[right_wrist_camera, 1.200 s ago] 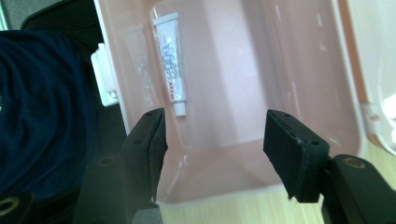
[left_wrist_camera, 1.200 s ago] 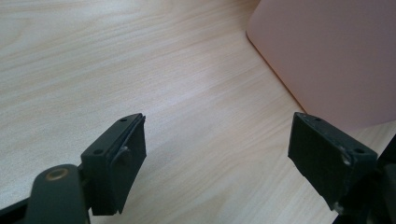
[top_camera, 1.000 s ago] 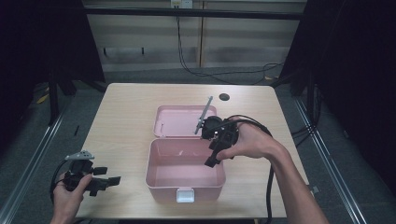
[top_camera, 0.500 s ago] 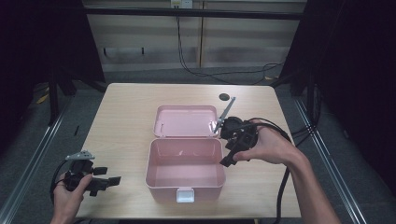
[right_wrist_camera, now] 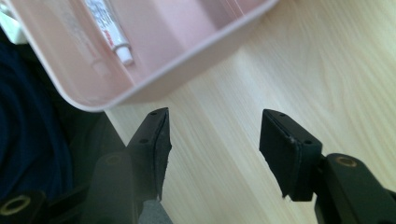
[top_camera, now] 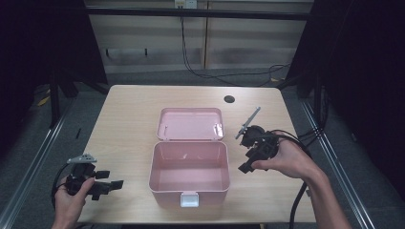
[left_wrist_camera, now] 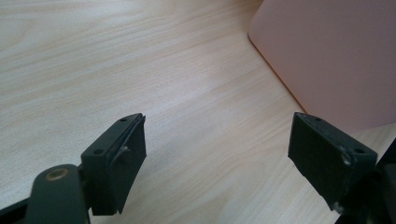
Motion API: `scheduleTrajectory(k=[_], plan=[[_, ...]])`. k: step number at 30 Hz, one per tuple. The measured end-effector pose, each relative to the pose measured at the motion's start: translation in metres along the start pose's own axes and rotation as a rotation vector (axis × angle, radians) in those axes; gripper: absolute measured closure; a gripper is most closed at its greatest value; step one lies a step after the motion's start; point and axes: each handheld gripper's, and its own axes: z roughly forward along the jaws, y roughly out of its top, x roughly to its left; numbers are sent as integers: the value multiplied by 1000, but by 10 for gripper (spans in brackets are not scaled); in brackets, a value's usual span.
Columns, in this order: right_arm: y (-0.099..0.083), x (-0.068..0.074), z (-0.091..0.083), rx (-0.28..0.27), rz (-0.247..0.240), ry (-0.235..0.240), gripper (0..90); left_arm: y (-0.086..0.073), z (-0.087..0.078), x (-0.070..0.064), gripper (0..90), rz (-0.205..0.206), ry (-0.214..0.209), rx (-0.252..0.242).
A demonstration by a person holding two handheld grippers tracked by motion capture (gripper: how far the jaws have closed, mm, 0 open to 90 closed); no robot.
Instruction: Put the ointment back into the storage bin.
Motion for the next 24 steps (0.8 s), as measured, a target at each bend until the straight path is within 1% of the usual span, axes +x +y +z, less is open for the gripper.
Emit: scheduleTrajectory(k=[1,2,4,5,6,7,10,11,14,16,18,19,21,24], plan=[[-3,-2,1,-2,7,-3,437,0,0,0,190,0,0,0],[-6,-4,2,3,25,-7,439,0,0,0,190,-1,0,0],[-11,-7,6,8,37,-15,439,0,0,1,190,5,3,5],[-11,-7,6,8,37,-15,439,0,0,1,190,5,3,5],[-17,-10,9,9,54,-13,439,0,0,1,190,6,3,6],[-20,-11,11,6,58,-14,438,0,0,1,190,7,3,5],[-29,-14,17,0,100,-14,437,0,0,1,191,7,6,6],[-33,-15,20,-9,105,-12,436,0,0,0,190,6,10,6],[-43,-17,28,-8,135,-13,435,0,0,0,190,4,9,9],[-51,-19,33,1,154,-13,434,-1,0,0,190,0,11,2],[-59,-21,38,-3,192,-19,434,0,0,1,191,2,9,8],[-62,-22,40,-8,203,-25,434,0,0,1,190,3,11,8],[-69,-23,44,-24,229,-20,434,0,1,1,190,1,11,7],[-77,-25,52,-31,258,-16,432,0,1,1,191,4,15,10]])
